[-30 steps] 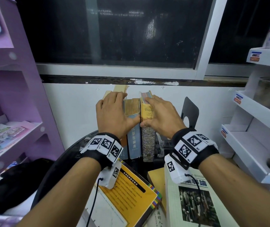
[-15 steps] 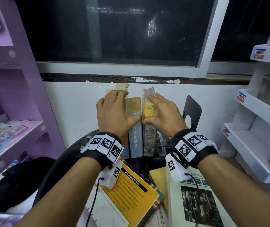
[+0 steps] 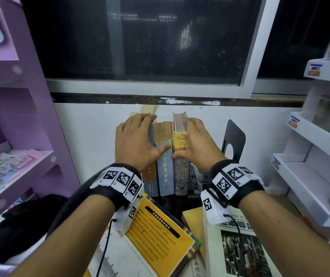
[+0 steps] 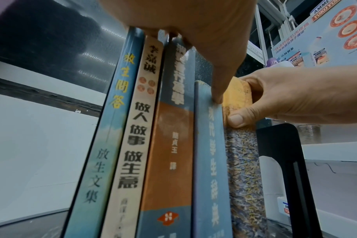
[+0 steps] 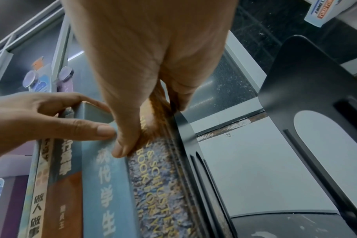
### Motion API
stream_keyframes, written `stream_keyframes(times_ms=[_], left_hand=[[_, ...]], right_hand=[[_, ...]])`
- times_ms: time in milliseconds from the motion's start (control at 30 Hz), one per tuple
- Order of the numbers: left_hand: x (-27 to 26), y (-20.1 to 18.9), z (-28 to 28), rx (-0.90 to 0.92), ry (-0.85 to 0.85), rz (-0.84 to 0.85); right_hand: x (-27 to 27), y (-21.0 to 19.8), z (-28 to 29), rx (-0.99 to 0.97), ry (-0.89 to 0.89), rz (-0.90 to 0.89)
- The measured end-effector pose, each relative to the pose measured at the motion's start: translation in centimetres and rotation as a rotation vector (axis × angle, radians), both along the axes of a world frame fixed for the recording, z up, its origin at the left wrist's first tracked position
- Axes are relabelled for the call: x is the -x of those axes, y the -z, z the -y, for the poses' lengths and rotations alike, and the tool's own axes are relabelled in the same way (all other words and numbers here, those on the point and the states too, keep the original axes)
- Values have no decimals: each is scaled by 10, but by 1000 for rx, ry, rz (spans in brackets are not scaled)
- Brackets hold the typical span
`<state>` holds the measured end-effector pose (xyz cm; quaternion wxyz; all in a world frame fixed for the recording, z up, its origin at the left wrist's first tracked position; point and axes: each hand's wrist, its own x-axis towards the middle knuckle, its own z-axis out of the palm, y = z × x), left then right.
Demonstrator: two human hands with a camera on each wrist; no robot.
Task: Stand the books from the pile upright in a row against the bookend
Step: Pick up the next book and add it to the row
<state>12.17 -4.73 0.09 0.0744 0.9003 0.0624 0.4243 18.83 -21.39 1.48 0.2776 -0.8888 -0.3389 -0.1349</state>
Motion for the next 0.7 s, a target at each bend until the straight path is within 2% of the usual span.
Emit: stream_keyframes(times_ms=[700], left_hand=[[2,-2,-3,50,55,-21]], right_hand=[[-9,4,2,-42,1,-76]])
